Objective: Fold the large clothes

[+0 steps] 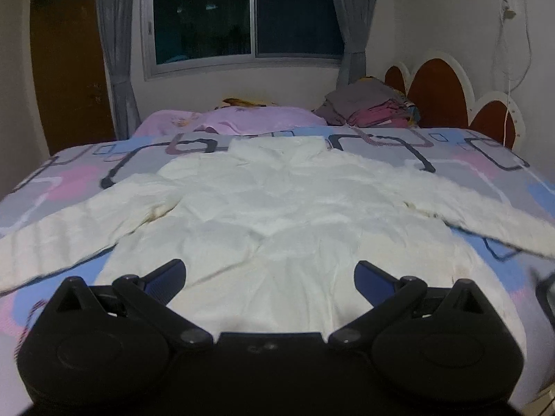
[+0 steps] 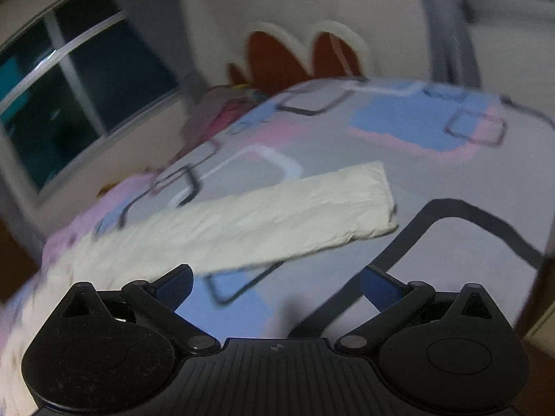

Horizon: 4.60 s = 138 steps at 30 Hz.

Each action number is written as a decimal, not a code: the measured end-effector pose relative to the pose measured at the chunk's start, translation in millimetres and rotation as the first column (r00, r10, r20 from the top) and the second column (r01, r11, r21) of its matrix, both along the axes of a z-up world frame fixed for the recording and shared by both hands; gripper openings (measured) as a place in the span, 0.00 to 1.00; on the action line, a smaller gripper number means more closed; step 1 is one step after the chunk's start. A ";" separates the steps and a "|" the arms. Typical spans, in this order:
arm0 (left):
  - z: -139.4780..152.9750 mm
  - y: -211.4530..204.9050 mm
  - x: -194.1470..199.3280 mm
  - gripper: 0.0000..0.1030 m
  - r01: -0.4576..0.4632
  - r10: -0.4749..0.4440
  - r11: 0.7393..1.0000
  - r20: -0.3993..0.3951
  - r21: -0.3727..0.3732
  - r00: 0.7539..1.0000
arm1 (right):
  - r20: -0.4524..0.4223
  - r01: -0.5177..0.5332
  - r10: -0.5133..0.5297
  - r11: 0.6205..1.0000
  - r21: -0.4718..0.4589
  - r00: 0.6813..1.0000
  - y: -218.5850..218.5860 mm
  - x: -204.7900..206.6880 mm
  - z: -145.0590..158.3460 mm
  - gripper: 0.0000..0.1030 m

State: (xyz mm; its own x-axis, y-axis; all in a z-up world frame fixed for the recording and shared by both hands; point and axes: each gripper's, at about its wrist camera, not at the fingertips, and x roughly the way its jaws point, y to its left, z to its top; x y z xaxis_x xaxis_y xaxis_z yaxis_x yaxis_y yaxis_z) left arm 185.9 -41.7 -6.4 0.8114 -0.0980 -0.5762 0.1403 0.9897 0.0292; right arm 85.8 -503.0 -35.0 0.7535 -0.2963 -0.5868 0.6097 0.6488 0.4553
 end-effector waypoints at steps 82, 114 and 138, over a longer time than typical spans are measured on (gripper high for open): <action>-81.7 132.8 220.1 0.15 -0.108 0.035 0.959 -0.268 -0.262 0.963 | -0.221 -0.417 0.384 0.900 -0.128 0.896 166.1 229.1 -39.8 0.42; -70.9 78.7 216.9 0.75 0.072 -0.074 0.997 -0.112 -0.021 0.991 | -0.289 -0.592 0.531 0.782 -0.197 0.797 188.2 261.8 -35.2 0.21; -72.6 258.2 106.4 0.70 -0.484 0.449 0.845 -0.190 -0.225 0.873 | -0.218 -0.495 0.460 0.856 -0.148 0.860 208.6 194.9 -11.2 0.61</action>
State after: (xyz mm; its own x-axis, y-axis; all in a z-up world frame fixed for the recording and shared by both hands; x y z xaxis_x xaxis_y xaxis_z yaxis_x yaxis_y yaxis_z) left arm 292.3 216.5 -78.9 0.7213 0.1155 -0.6830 -0.3551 0.9082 -0.2214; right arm 280.7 -294.4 -46.2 0.7257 -0.0447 -0.6865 0.2571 0.9432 0.2104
